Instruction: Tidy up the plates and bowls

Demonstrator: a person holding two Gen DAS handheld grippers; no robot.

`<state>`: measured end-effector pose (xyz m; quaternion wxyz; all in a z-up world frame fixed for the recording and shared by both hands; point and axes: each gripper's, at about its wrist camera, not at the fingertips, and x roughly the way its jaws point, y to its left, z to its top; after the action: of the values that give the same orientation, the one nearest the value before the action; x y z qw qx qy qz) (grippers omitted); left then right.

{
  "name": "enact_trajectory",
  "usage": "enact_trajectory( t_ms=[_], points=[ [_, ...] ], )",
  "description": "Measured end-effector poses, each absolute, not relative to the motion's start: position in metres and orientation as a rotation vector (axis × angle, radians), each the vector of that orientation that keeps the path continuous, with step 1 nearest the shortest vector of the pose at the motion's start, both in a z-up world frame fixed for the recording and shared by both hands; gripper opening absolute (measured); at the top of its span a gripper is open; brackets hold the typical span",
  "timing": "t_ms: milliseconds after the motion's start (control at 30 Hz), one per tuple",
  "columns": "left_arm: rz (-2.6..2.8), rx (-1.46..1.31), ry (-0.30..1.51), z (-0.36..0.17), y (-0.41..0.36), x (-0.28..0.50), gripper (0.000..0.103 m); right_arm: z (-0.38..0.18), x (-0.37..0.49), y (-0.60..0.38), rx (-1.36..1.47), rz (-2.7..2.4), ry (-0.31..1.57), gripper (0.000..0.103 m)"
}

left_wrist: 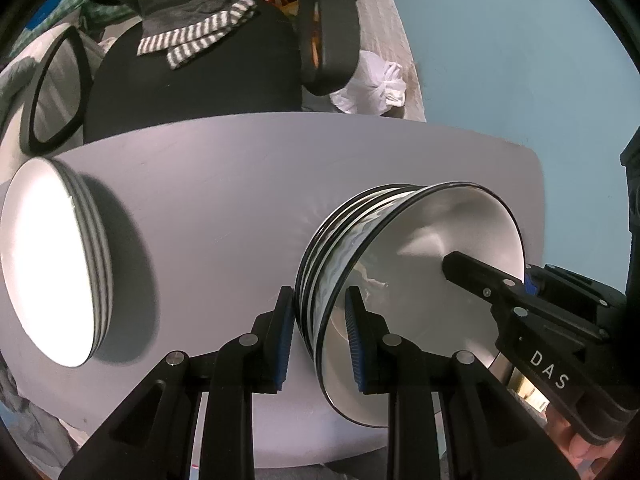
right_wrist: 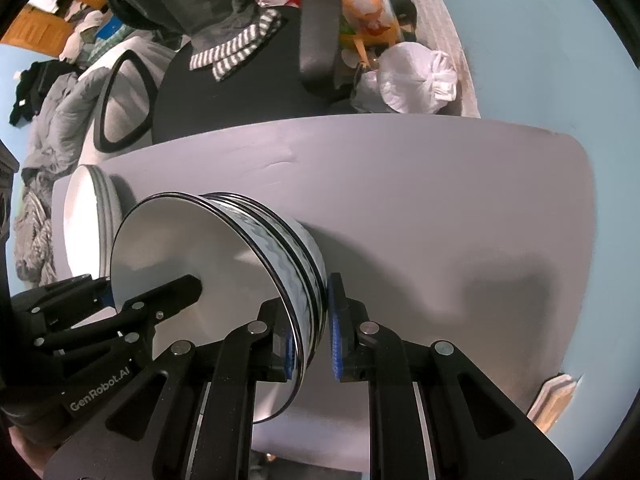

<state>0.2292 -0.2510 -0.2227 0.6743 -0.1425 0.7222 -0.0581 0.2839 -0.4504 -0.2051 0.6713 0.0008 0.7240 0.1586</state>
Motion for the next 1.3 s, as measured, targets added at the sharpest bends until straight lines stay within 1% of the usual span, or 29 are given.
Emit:
enact_trajectory(
  t_ms=[433,1000,1300],
  points=[
    [-0.071,-0.381,1.568,-0.196,-0.197,0.198,0.024,-0.183,0.263,-0.399,-0.058,0.423,1.606,0.014],
    [0.078,-0.493,1.486,-0.161,-0.092,0.172,0.024,-0.162,0.246,-0.291,-0.156,0.556,1.567,0.014],
    [0.149,-0.531,1.485,-0.170,-0.046,0.169,0.024,-0.169,0.243,-0.231,-0.217,0.605,1.569,0.014]
  ],
)
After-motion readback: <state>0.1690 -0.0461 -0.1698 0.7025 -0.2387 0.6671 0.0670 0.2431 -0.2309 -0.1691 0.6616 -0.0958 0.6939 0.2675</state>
